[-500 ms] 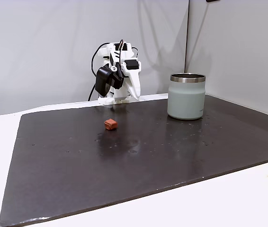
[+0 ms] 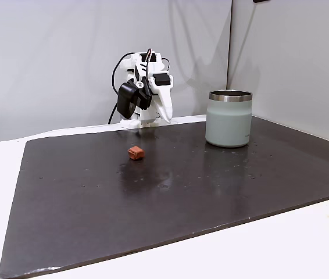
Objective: Grasp a cube and put it in the cup.
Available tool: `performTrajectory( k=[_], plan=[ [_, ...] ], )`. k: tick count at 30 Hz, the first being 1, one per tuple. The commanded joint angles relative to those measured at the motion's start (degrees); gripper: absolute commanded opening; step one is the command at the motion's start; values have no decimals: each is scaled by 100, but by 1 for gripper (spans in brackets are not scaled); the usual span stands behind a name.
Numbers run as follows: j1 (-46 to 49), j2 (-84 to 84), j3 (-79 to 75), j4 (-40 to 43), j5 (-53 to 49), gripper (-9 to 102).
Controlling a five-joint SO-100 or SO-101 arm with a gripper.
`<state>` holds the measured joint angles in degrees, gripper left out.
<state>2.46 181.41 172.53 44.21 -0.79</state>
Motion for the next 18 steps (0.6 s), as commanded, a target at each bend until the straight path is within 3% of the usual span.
performTrajectory(
  k=[1,18],
  plan=[
    [53,70,-44,-132,88,0],
    [44,70,-914,448,-149,0]
  ],
)
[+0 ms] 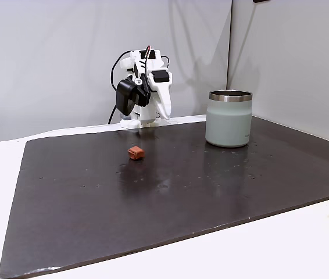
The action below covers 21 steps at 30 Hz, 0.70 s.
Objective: Grasp a cube and put it in the cup.
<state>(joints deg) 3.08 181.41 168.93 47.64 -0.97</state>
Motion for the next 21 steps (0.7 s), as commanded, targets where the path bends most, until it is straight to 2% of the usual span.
performTrajectory(
  k=[1,11,21],
  plan=[
    [9,53,-650,176,-176,0],
    [290,-1415,-2540,967,-659,0],
    [1169,-3516,-4632,1740,-1239,0]
  ],
)
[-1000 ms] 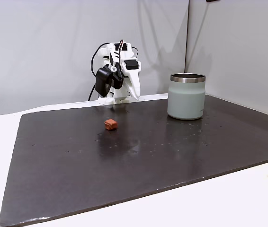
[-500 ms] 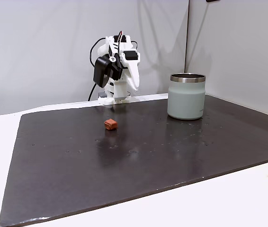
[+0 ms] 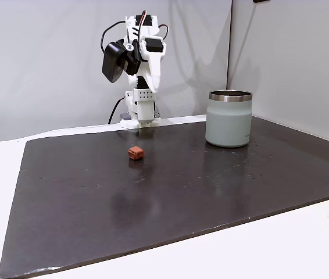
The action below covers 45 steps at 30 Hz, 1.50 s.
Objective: Grasp a cube and put it in the cup.
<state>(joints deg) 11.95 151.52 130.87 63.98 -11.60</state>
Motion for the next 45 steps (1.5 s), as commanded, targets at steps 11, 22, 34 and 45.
performTrajectory(
  k=[11,22,34,45],
  plan=[
    [914,-2663,-2663,439,-826,0],
    [940,-4781,-4166,914,-1213,0],
    [853,-5229,-4324,993,-1731,0],
    [800,-5897,-4931,1608,-2725,0]
  ],
)
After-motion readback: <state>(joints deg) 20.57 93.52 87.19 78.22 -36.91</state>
